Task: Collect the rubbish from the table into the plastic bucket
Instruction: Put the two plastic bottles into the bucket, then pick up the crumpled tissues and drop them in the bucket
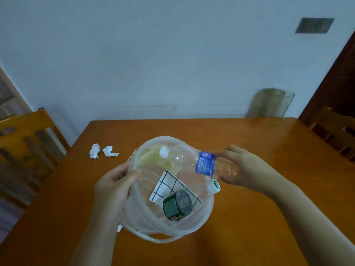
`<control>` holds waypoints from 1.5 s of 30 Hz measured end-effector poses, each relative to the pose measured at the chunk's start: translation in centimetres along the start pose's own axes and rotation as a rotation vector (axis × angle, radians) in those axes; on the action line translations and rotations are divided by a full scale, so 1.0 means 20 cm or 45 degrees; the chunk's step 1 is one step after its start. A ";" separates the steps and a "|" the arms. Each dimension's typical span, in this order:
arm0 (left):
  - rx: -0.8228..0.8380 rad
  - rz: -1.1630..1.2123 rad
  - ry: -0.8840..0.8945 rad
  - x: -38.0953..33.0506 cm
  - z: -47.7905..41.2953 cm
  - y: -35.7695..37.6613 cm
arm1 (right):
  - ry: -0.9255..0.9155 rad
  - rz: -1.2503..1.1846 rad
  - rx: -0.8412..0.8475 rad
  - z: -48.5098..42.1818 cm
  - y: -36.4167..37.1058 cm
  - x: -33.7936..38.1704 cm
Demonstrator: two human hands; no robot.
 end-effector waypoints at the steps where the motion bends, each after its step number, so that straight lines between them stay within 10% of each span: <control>1: 0.002 0.005 0.008 -0.01 0.01 -0.01 | -0.029 0.066 0.043 -0.02 0.01 0.03; 11: -0.026 0.027 0.069 -0.05 0.10 -0.04 | -0.203 0.237 0.253 -0.22 0.18 0.26; 23: -0.220 0.077 -0.010 -0.04 0.16 -0.11 | -0.282 -0.363 -0.083 -0.21 0.19 0.24; 33: -0.622 0.222 -0.054 0.03 0.37 -0.22 | -0.274 -0.387 -0.306 -0.13 0.24 0.20; 45: -1.014 0.388 0.092 0.13 0.75 -0.48 | -0.278 -0.251 -0.056 -0.05 0.55 0.46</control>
Point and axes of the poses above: each hand's wrist, its own z-axis away from the middle knuckle, its own y-axis out of the palm, x = y × z, the point moved 4 cm from there along -z, towards the middle knuckle, and after that the axes turned 13 degrees about x, right-handed, at the moved point
